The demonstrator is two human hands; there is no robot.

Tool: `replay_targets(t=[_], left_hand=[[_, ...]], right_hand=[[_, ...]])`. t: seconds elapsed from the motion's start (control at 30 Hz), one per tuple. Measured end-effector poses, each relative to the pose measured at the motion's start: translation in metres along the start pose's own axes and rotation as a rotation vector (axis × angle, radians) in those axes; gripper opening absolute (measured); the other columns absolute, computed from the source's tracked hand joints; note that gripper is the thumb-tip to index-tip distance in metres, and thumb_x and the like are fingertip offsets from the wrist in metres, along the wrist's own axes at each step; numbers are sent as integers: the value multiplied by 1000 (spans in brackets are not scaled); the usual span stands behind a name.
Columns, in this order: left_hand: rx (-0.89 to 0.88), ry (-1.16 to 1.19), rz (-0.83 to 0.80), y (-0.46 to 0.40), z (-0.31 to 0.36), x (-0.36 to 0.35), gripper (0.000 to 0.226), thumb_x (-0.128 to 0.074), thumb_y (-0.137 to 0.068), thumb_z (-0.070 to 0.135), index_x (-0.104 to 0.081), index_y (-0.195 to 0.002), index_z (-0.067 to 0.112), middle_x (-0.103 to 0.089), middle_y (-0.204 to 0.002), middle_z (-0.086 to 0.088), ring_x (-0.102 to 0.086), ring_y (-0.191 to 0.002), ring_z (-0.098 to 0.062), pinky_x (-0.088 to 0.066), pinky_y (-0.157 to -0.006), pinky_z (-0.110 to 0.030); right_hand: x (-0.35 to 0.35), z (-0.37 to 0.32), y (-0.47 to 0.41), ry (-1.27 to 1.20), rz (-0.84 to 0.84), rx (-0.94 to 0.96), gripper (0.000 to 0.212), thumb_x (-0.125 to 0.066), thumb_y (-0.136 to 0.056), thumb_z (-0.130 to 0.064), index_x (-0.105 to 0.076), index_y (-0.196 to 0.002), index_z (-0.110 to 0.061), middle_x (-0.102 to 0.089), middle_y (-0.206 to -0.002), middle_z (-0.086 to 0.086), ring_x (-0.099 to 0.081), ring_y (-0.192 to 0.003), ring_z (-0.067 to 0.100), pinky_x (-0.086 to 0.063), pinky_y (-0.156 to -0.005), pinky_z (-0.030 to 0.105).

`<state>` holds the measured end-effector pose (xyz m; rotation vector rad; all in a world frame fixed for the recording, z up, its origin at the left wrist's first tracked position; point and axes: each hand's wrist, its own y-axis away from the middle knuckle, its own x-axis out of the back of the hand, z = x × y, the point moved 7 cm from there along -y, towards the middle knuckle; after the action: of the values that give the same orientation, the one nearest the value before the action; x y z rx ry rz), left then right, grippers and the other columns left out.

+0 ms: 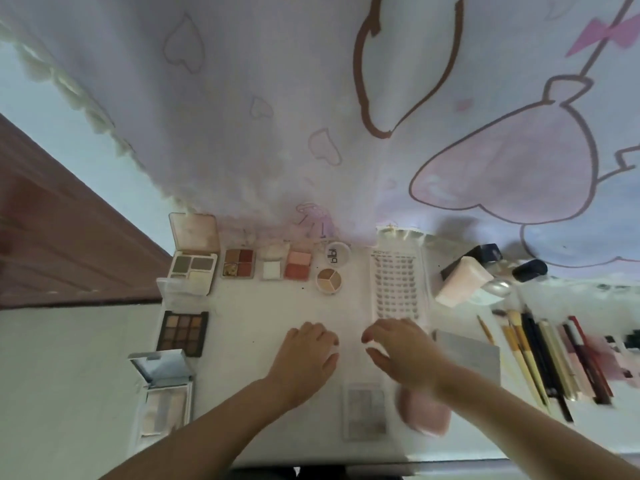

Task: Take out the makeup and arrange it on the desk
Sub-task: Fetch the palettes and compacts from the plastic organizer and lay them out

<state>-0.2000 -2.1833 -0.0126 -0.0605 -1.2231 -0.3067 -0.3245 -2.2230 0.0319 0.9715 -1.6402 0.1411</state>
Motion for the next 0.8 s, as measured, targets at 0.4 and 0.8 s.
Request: replay_targets(t=[0.4, 0.8], left_hand=[[222, 672, -266, 60, 14, -15, 33, -34, -100, 18, -47, -130, 15, -50, -124, -1, -48, -118, -22, -37, -101, -28], [658, 2154, -353, 110, -26, 26, 57, -36, -95, 53, -53, -132, 14, -55, -132, -20, -55, -119, -35, -43, -101, -51]], right_hand=[[-74, -46, 52, -30, 99, -40, 60, -67, -66, -57, -47, -110, -21, -57, -121, 6, -61, -105, 27, -52, -83, 31], [-10, -128, -5, -422, 153, -37, 43, -68, -75, -47, -45, -110, -35, -48, -121, -14, -49, -109, 9, -46, -92, 22]])
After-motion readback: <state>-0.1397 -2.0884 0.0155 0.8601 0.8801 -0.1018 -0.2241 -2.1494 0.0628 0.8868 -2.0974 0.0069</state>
